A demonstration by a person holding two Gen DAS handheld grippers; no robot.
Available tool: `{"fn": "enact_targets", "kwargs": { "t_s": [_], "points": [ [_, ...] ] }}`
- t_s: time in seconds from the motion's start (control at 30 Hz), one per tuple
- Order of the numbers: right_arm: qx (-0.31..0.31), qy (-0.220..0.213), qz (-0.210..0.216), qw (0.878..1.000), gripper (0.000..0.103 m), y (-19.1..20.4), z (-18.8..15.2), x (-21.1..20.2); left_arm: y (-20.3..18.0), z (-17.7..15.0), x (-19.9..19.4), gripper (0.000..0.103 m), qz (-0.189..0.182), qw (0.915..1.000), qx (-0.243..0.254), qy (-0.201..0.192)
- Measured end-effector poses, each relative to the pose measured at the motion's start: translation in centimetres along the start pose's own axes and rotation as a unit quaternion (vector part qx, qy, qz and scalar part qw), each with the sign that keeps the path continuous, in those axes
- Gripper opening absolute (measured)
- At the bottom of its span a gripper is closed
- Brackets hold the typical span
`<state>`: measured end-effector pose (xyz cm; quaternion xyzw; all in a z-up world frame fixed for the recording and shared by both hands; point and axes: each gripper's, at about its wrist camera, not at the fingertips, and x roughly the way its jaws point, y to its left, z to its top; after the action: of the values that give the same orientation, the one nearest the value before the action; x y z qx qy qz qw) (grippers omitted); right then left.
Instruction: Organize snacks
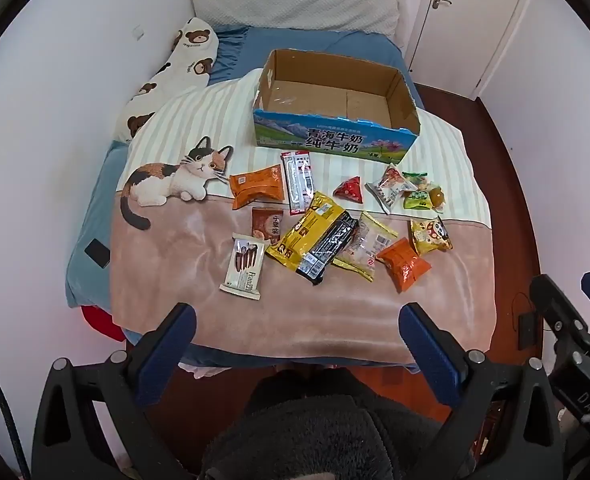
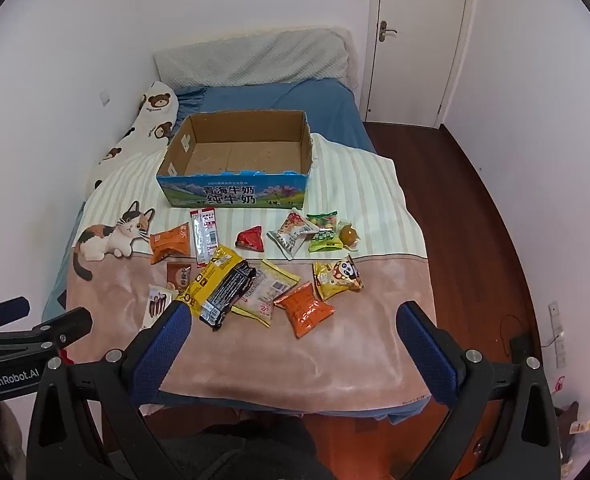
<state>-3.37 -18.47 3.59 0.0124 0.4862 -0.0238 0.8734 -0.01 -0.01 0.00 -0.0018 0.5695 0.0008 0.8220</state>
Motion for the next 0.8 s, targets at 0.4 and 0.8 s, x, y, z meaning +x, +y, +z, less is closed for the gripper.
{"fn": "enact_targets", "kwargs": {
  "t_s": [0.4, 0.8],
  "points": [
    [0.000, 0.004, -0.001, 1.000, 0.103, -0.27, 0.69, -0.27, -0.03, 0.08, 0.03, 0.103, -0.004, 0.9999, -0.003, 0.009],
    [0.002, 0.008, -0.006, 1.000, 0.103, -0.37, -0.14, 0.12, -0.14, -0.02, -0.12, 0.103, -0.006, 0.9999, -0.002, 0.009]
  ]
}}
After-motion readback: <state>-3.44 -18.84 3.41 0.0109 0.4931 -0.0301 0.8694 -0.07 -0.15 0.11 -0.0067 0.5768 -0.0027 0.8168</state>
